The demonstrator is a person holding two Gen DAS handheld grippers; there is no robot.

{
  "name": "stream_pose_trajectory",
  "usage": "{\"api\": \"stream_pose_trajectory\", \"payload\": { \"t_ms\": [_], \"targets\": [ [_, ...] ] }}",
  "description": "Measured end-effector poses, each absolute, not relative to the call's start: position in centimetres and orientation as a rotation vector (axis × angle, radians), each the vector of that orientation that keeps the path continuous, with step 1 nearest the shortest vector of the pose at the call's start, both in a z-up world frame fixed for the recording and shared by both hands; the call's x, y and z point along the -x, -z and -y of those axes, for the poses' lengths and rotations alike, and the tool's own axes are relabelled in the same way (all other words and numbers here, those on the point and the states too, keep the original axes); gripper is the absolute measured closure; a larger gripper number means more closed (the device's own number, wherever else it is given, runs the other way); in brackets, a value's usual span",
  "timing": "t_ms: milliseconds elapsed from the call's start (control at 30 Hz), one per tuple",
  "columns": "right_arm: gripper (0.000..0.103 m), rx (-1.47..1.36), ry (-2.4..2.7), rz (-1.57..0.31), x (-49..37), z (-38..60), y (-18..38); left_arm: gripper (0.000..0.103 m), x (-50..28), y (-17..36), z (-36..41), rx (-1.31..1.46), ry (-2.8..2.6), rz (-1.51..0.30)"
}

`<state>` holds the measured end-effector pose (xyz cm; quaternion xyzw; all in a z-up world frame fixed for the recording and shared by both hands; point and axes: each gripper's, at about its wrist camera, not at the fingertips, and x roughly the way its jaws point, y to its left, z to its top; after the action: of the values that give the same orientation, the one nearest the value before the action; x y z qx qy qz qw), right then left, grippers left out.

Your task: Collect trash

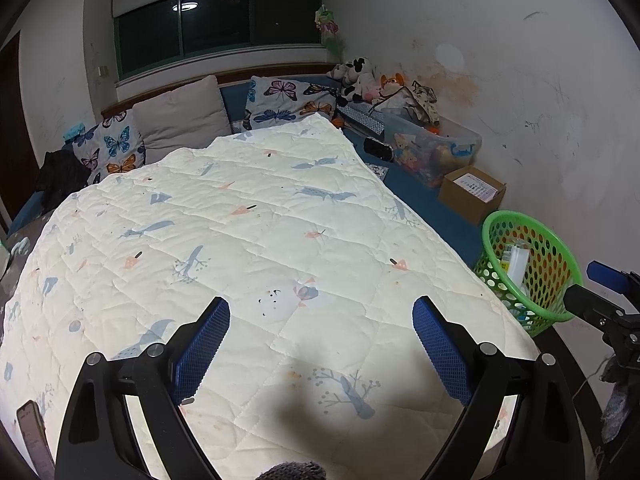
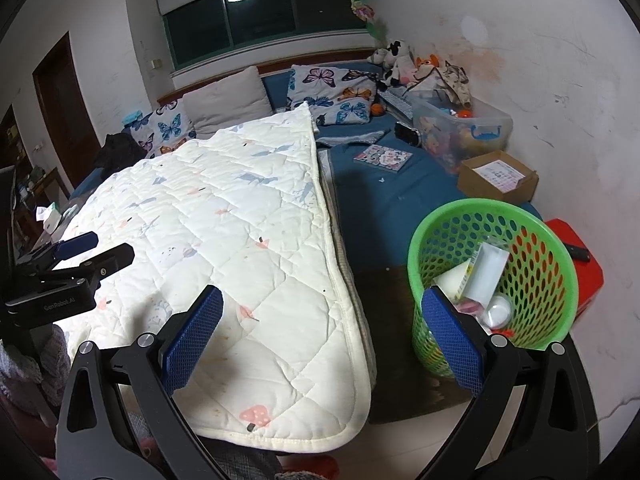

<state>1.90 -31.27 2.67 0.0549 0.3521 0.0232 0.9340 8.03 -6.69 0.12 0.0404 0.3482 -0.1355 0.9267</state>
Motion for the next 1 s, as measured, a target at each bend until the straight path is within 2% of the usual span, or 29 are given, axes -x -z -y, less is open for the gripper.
{"api": "stream_pose_trajectory", "payload": {
  "t_ms": [1000],
  "targets": [
    [0.004, -0.110, -0.059, -0.734, -1.89, 30.74, -2.15, 0.013, -8.25, 0.11, 6.35, -0.054, 0.256, -0.728]
  ]
}}
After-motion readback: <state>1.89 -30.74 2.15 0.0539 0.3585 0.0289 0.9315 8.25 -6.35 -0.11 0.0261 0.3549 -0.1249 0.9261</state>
